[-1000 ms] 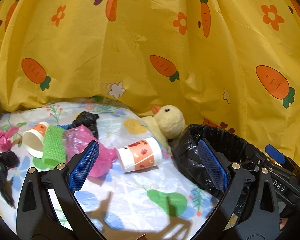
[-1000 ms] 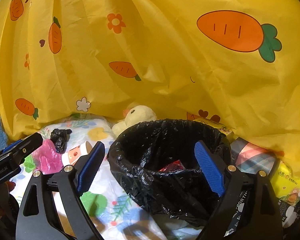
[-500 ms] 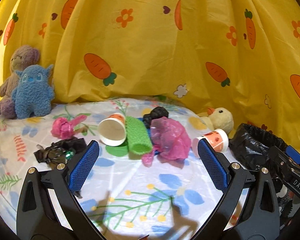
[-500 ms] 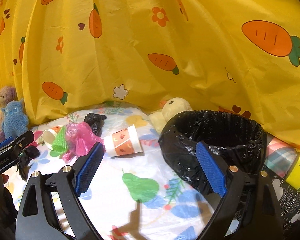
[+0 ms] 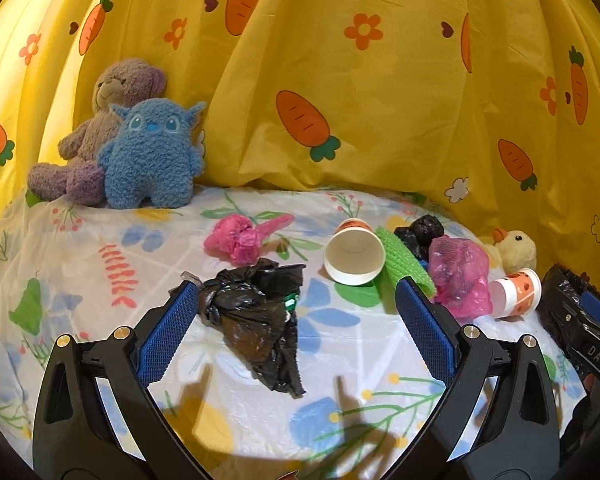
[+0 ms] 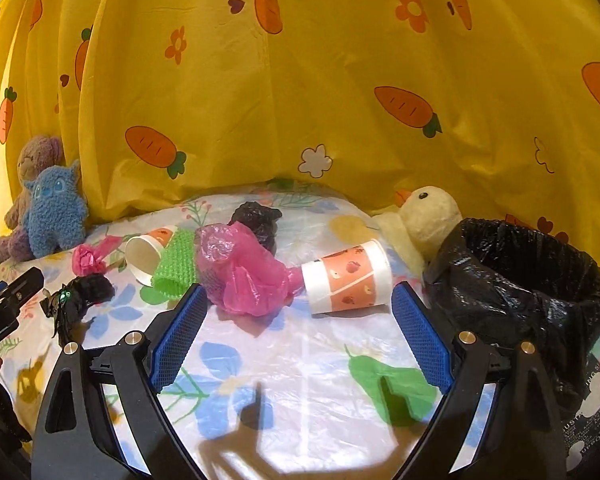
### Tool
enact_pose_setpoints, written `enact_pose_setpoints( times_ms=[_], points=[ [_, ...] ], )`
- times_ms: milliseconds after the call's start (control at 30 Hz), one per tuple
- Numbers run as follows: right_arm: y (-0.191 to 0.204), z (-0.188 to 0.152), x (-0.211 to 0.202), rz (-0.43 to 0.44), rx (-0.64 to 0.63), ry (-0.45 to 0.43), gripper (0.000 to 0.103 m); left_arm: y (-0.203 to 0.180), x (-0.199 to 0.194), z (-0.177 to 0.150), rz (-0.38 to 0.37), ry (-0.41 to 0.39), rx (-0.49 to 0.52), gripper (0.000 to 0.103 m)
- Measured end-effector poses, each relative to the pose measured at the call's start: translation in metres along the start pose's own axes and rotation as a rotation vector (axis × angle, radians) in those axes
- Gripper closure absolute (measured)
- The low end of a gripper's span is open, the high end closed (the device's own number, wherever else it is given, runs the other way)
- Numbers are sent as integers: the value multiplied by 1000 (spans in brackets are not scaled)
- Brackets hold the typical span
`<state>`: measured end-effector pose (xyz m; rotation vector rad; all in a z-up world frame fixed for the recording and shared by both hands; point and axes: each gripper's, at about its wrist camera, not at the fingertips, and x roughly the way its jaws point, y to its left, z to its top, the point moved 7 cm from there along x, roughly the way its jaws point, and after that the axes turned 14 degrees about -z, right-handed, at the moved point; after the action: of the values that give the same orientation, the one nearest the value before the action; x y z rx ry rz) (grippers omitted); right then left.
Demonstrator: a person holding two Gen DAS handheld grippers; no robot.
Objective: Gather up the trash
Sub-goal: 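Move the left tool to the black plastic bag while the right tool approaches the pink bag, then grasp the pink plastic bag with the right tool while the left tool grasps the black bag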
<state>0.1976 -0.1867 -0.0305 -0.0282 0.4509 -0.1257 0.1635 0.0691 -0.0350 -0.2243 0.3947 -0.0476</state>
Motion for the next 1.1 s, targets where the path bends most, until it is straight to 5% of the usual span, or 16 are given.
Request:
enact_pose_setpoints(
  times_ms=[500, 700, 900, 967, 1100],
  points=[
    [61, 11, 68, 0, -64, 59, 23, 20, 12, 1, 25, 15, -11, 6],
    [67, 7, 84, -9, -77, 87, 36, 19, 21, -2, 16, 36, -1, 6],
    [70, 3, 96, 8, -86, 146, 64, 20, 28, -6, 3, 63, -5, 6],
    [71, 2, 97, 10, -89, 150, 86, 21, 30, -8, -4, 78, -10, 6],
    [68, 4, 91, 16, -73, 119, 92, 25, 38, -13, -12, 129, -32, 16]
  ],
)
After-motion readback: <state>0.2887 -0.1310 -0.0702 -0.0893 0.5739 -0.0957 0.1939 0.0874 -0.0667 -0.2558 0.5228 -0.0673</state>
